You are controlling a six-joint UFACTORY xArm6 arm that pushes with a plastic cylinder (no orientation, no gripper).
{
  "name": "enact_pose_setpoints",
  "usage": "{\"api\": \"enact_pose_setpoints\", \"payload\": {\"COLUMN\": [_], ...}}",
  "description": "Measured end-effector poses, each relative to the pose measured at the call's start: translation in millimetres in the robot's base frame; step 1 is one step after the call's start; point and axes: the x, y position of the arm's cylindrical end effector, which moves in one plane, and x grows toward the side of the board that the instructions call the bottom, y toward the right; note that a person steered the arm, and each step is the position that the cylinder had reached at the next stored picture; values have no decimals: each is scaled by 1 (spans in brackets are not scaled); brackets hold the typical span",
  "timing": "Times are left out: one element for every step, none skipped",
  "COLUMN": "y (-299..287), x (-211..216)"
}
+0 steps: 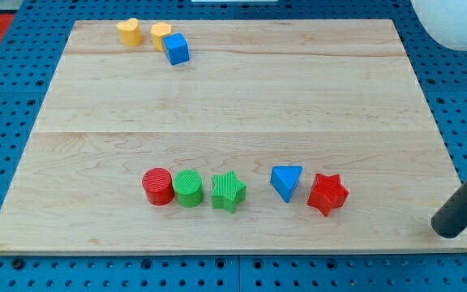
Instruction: Push the red star along with the blue triangle closer to the green star
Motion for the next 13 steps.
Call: {"api": "enact_pose_setpoints", "payload": {"y": [0, 0, 0, 0, 0, 0, -1, -20, -52, -60, -65, -110, -138], "x": [-10, -14, -17, -21, -22, -22, -22, -24, -24, -37, -52, -48, -48]}}
